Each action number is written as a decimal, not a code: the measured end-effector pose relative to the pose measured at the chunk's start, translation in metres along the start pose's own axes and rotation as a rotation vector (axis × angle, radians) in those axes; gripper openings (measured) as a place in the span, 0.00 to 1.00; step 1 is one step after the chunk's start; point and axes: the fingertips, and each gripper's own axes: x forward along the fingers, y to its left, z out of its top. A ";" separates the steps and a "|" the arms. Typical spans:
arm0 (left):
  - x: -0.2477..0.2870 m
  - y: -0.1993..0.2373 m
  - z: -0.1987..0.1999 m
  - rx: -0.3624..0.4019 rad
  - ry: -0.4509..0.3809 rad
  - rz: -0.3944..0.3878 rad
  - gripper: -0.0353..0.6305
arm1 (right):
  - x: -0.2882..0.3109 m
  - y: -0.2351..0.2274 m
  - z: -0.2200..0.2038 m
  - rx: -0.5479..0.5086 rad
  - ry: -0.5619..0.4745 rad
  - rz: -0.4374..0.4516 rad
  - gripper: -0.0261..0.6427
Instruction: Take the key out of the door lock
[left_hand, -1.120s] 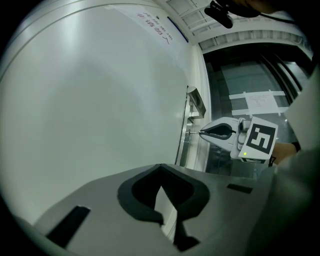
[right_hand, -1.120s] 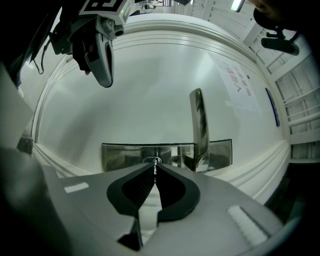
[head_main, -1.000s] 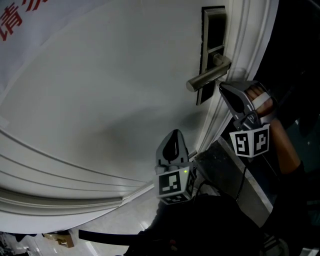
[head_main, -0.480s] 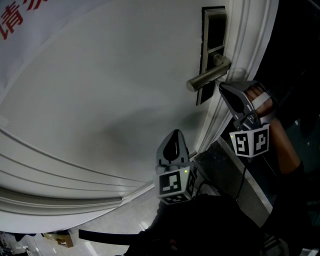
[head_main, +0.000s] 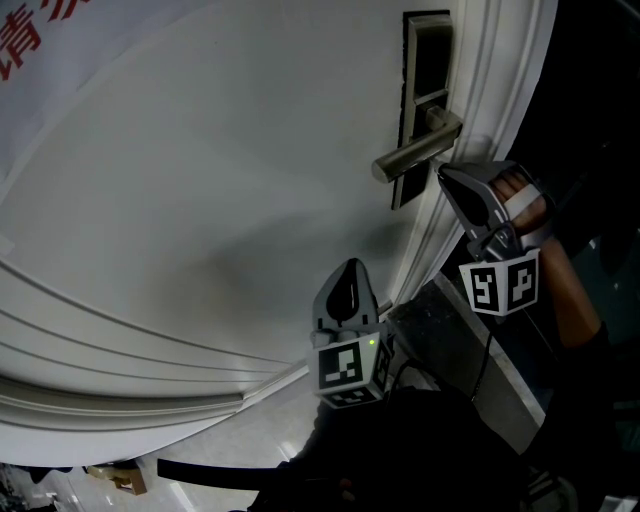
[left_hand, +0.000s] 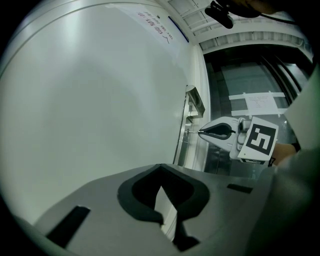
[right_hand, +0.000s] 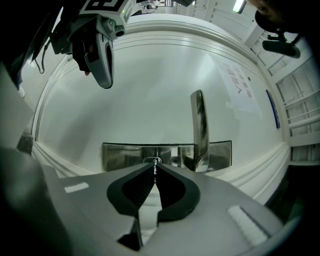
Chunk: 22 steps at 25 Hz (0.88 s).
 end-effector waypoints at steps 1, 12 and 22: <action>0.000 0.000 0.000 0.000 -0.002 -0.001 0.05 | 0.000 0.000 0.000 0.000 0.000 0.000 0.06; 0.000 0.000 -0.004 0.008 -0.007 -0.007 0.05 | -0.001 0.001 -0.001 -0.004 0.000 0.000 0.06; 0.003 -0.003 -0.002 0.007 0.000 -0.017 0.05 | -0.001 0.001 -0.001 -0.009 -0.003 0.000 0.06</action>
